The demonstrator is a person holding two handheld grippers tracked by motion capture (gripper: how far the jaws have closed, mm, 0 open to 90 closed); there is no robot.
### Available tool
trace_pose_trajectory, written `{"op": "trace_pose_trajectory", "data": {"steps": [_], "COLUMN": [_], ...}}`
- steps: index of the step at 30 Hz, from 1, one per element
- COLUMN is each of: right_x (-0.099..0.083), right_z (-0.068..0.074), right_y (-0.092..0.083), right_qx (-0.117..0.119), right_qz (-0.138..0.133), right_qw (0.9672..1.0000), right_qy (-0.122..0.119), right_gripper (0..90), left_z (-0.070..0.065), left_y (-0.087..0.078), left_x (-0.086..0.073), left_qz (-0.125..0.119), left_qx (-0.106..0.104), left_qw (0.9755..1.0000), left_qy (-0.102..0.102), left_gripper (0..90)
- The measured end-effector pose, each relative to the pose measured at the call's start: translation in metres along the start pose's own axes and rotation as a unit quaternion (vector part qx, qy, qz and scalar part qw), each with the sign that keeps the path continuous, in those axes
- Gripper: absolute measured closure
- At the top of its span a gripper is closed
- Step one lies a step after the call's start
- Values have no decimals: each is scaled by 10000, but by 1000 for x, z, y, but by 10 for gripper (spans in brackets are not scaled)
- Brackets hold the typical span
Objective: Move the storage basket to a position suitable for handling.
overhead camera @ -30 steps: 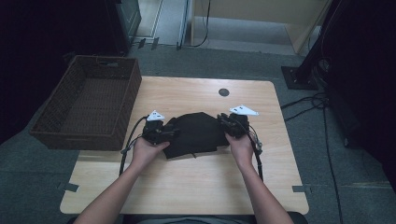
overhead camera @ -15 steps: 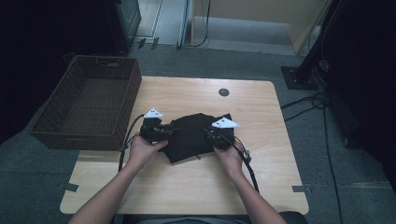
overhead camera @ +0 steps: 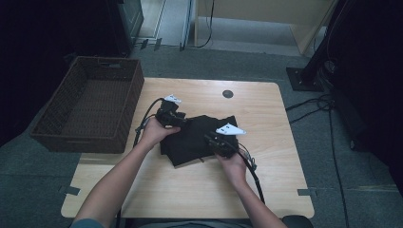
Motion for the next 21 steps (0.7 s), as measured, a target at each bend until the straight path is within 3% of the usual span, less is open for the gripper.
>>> {"op": "trace_pose_trajectory", "data": {"steps": [4,10,12,15,21], "right_x": [-14,-27,-30,-32,-29], "right_z": [5,-9,-14,-18,-15], "right_y": [0,2,5,9,7], "right_qx": [-114,-259,-247,-105,-72], "right_qz": [96,308,359,361,393], "right_qw": [9994,9982,9986,9993,9991], "right_qy": [-306,-437,-305,-10,-109], "right_gripper": [685,683,677,670,671], "left_z": [1,-16,-21,-27,-34], "left_y": [4,-9,-14,-20,-28], "left_x": [-12,-34,-42,-51,-55], "left_qz": [-31,-99,-112,-171,-283], "left_qx": [-131,6,2,-12,21], "left_qw": [9997,9998,9997,9989,9988], "left_qy": [-228,-178,-208,-432,-410], "left_gripper": [499,500,501,503,479]}}
Point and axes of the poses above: each handheld gripper's, and its own axes: y roughly forward along the jaws, x roughly out of its top, z roughly to its left, the point moved 6 cm from there along y, roughly forward along the jaws
